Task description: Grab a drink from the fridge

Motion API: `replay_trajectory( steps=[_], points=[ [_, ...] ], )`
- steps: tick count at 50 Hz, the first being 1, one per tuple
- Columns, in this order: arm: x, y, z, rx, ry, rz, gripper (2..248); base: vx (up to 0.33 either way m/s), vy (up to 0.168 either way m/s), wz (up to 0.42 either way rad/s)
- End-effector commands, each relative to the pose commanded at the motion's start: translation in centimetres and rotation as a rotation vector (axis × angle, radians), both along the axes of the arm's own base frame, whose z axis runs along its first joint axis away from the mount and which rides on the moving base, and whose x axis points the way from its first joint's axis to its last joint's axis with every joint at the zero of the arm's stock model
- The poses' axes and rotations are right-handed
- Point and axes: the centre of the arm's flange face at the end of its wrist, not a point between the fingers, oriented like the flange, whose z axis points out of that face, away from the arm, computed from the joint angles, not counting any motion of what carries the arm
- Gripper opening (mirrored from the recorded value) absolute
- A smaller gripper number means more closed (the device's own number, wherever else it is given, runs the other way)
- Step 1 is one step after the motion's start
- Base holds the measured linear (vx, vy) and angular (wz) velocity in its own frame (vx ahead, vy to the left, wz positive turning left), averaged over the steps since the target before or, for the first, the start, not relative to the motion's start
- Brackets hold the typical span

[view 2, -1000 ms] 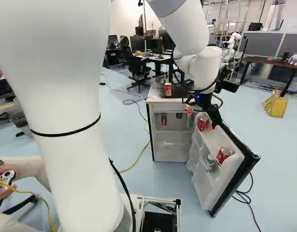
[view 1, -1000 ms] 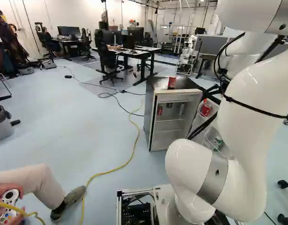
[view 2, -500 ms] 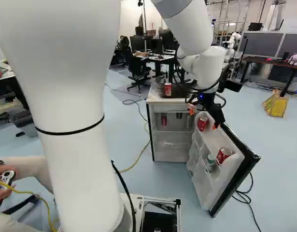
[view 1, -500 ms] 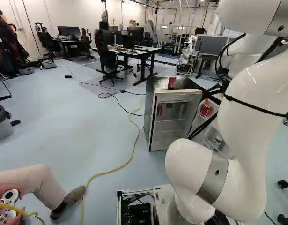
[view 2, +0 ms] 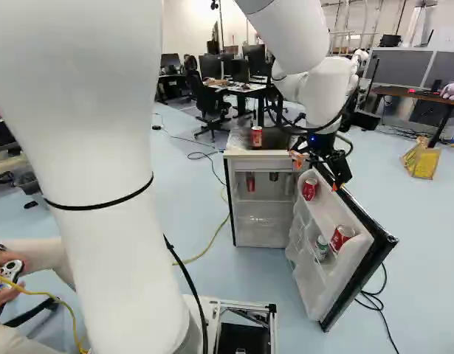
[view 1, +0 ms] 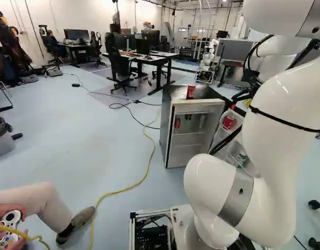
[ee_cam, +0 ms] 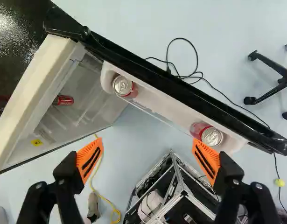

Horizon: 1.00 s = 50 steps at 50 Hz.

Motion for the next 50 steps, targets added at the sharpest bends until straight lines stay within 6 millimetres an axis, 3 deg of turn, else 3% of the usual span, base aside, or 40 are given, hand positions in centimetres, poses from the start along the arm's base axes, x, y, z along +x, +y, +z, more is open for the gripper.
replay_trajectory(
  steps=[22, 50],
  points=[
    [0.0, -1.3, 0.1, -0.004, -0.004, -0.018, 247, 0.000, 0.000, 0.000],
    [-0.2, -5.0, 0.0, -0.002, -0.003, -0.062, 247, 0.000, 0.000, 0.000]
  ],
)
